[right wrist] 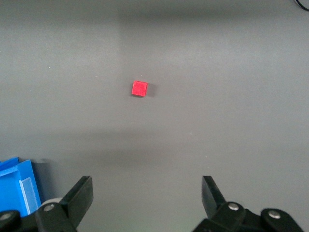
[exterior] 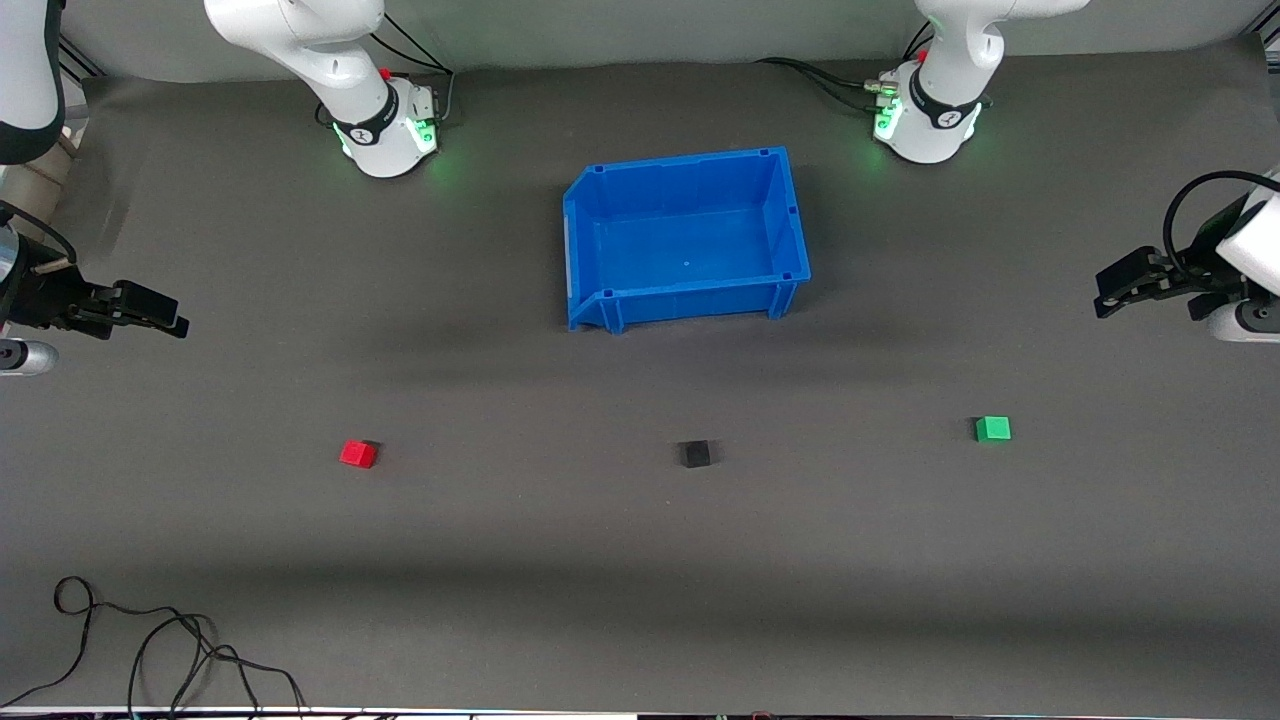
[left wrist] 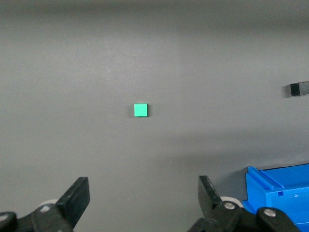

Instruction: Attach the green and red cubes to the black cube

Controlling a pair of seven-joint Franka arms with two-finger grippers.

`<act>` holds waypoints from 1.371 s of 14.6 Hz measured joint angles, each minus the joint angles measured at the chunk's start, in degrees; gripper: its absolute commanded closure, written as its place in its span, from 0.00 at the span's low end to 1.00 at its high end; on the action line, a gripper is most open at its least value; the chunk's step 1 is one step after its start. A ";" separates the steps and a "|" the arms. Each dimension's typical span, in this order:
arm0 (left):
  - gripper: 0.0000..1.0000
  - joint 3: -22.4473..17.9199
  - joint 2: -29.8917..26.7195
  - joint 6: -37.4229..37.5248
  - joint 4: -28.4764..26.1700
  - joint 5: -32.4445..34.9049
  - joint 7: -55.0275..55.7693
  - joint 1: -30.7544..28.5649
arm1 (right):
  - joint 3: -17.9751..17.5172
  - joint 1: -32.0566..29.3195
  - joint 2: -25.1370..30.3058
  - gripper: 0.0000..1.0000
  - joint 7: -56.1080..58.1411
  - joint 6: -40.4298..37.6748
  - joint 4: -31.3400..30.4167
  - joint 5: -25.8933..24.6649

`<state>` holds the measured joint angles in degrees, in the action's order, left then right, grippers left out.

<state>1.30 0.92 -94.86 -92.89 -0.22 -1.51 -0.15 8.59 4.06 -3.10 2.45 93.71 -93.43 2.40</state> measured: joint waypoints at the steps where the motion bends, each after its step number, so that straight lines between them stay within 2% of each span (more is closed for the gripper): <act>1: 0.00 0.09 0.00 0.00 0.01 0.02 0.00 0.00 | 0.00 0.00 0.00 0.00 0.00 0.00 0.00 0.00; 10: 0.00 0.12 0.01 1.69 0.12 0.10 3.24 -0.28 | 0.00 0.00 -0.59 0.00 0.00 0.00 1.31 0.00; 12: 0.00 0.05 0.16 1.83 0.12 0.08 10.39 -0.44 | 0.00 0.00 -0.64 0.00 0.00 0.00 1.32 0.00; 17: 0.00 -0.10 1.22 1.77 0.25 -0.48 36.56 -1.06 | -0.07 0.02 -2.45 0.00 0.00 0.03 3.95 0.00; 20: 0.00 -0.31 1.60 1.67 0.39 -4.61 47.77 -4.54 | -0.09 0.03 -4.98 0.01 0.00 0.04 6.25 0.22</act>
<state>1.00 2.52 -93.19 -92.50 -4.83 46.26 -4.69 8.50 4.08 -8.08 2.45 93.75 -87.17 2.62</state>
